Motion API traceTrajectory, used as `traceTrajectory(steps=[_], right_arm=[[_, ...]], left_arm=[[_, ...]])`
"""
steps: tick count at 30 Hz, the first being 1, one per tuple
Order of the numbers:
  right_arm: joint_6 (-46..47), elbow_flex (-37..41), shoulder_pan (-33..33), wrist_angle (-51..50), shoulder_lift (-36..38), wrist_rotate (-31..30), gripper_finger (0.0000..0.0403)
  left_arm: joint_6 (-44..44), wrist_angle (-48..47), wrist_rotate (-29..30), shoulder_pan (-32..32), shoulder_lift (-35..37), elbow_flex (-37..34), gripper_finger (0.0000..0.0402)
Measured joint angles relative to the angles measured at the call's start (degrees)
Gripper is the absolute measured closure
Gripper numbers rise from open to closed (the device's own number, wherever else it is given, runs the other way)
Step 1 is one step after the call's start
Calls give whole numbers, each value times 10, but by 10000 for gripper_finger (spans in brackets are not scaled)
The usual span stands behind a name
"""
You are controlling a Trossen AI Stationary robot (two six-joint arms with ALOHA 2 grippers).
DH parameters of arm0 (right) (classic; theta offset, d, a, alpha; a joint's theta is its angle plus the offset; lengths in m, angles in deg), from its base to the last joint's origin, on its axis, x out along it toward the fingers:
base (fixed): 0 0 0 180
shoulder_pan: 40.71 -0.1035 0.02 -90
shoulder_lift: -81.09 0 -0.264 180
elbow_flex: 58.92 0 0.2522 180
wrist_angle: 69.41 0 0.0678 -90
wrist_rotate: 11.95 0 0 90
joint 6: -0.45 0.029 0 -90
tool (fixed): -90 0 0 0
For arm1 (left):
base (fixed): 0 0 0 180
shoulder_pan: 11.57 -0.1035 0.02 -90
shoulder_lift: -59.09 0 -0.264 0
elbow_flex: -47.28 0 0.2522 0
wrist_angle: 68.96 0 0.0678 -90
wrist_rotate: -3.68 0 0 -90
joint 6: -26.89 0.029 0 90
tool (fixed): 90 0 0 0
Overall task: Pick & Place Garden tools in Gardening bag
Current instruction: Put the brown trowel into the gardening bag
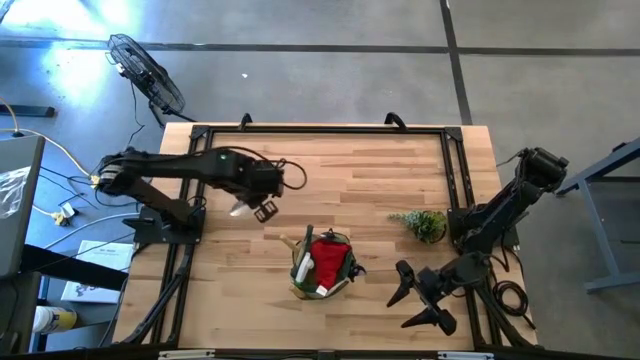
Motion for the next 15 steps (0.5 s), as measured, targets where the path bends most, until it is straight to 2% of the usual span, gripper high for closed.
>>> traceTrajectory(steps=[2, 7, 11, 15], right_arm=[[0, 0, 0, -12, 0, 0, 147], [5, 0, 0, -34, 0, 0, 147], [0, 0, 0, -37, 0, 0, 147], [-8, 0, 0, -37, 0, 0, 147]], left_arm=[[-6, -29, 23, 13, 1, 34, 347], [12, -12, 64, 52, 0, 101, 347], [48, 47, 92, 85, 2, 134, 347], [117, 160, 113, 122, 3, 147, 347]])
